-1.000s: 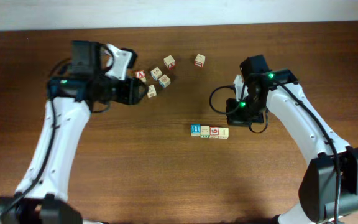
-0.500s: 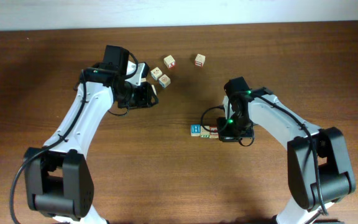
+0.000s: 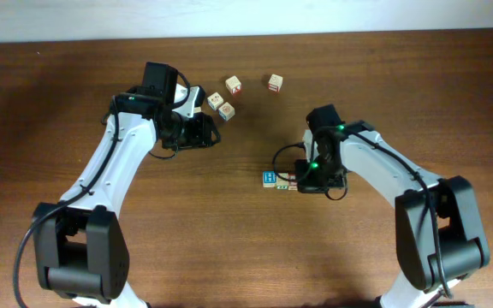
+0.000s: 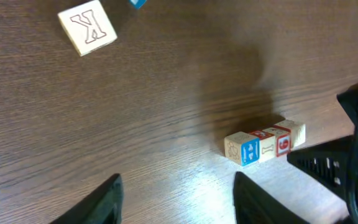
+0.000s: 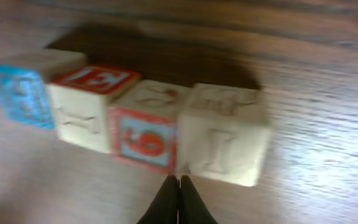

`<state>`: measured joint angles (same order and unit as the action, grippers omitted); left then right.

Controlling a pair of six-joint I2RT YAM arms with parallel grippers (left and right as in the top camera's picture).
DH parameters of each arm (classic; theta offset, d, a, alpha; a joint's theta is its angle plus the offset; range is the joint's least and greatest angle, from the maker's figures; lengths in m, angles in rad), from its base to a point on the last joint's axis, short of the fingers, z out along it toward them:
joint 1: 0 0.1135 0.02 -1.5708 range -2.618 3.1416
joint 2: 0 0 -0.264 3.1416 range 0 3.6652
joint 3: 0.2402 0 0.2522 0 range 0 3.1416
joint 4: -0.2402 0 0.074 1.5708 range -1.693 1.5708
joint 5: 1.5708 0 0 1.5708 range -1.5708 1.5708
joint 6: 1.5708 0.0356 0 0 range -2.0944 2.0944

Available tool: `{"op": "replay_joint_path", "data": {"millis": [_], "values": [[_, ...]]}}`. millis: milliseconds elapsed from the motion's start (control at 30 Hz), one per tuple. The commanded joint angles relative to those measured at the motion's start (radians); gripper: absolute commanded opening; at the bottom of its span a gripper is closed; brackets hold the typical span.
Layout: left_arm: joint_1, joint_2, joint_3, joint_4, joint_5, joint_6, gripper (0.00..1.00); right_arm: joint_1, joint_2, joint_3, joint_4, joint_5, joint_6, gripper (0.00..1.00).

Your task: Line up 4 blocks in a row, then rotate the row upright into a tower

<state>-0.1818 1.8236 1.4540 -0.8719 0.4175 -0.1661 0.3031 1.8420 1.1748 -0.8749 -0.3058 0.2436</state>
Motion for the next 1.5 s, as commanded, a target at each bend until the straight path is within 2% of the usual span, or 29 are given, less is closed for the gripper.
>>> {"op": "replay_joint_path", "data": {"millis": [0, 200, 633, 733, 767, 867, 967, 1067, 1467], "values": [[-0.002, 0.003, 0.001, 0.003, -0.022, -0.002, 0.58, 0.065, -0.063, 0.025, 0.005, -0.034, 0.048, 0.04], [-0.002, 0.003, 0.001, 0.004, -0.022, -0.002, 0.61, 0.175, -0.041, 0.028, 0.039, 0.094, 0.212, 0.04], [-0.002, 0.003, 0.001, 0.003, -0.022, -0.002, 0.61, 0.179, 0.018, 0.029, 0.08, 0.126, 0.236, 0.04], [-0.002, 0.003, 0.001, 0.003, -0.022, -0.002, 0.62, 0.179, 0.005, 0.071, 0.065, 0.09, 0.199, 0.04], [-0.002, 0.003, 0.001, 0.003, -0.022, -0.002, 0.64, 0.181, -0.019, 0.136, 0.053, 0.097, 0.195, 0.04], [-0.002, 0.003, 0.001, 0.004, -0.022, -0.001, 0.66, 0.174, -0.014, 0.166, 0.159, 0.115, 0.195, 0.04], [-0.002, 0.003, 0.001, 0.003, -0.022, -0.002, 0.66, 0.175, 0.061, 0.166, 0.252, 0.137, 0.211, 0.04], [-0.002, 0.003, 0.001, 0.004, -0.023, -0.002, 0.66, 0.175, 0.132, 0.166, 0.256, 0.124, 0.211, 0.04], [-0.002, 0.003, 0.001, 0.005, -0.023, -0.002, 0.67, 0.196, 0.138, 0.166, 0.217, 0.122, 0.211, 0.04]]}}
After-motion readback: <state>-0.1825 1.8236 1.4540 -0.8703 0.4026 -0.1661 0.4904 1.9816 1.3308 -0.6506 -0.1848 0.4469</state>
